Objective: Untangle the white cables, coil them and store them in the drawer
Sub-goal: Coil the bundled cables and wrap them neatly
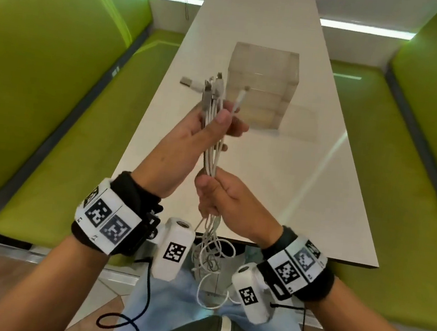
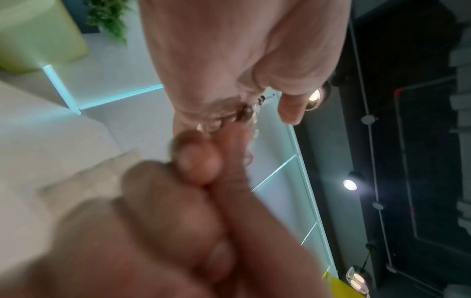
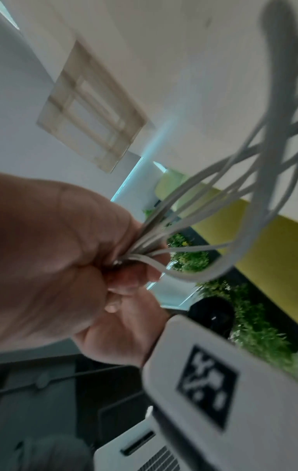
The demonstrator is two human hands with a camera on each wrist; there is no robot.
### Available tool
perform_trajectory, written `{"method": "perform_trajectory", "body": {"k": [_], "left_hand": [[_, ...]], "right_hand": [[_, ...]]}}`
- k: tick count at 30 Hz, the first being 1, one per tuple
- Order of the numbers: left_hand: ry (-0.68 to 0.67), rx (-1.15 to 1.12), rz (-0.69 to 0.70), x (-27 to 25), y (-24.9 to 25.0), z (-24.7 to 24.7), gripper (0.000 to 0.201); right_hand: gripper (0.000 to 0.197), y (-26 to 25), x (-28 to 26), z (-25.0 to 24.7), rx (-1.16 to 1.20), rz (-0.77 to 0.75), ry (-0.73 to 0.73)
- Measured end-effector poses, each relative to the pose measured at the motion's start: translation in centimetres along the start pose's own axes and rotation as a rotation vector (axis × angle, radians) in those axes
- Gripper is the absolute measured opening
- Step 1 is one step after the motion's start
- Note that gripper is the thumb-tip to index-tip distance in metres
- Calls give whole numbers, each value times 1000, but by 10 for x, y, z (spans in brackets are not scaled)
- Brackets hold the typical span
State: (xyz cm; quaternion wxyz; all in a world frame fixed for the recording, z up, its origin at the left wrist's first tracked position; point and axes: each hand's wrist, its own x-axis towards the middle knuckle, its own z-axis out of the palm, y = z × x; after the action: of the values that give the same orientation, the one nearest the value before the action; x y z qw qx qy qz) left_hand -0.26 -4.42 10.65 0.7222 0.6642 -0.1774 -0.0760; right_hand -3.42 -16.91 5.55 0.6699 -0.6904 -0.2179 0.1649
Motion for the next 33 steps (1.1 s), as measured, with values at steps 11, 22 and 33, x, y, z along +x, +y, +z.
{"method": "perform_trajectory", "body": {"k": [11,22,33], "left_hand": [[71,-152,-213,-5,-51,5,29],[-142,-150,-443,-6,-65,14,11],[-73,-88,-278,-1,-53,15,16]], "right_hand": [[61,18,-1,-36,-555,356,-151],[40,-37,18,-63,-1634,-115,-417],[20,-81,38,-66,-1630,111,-480]]}}
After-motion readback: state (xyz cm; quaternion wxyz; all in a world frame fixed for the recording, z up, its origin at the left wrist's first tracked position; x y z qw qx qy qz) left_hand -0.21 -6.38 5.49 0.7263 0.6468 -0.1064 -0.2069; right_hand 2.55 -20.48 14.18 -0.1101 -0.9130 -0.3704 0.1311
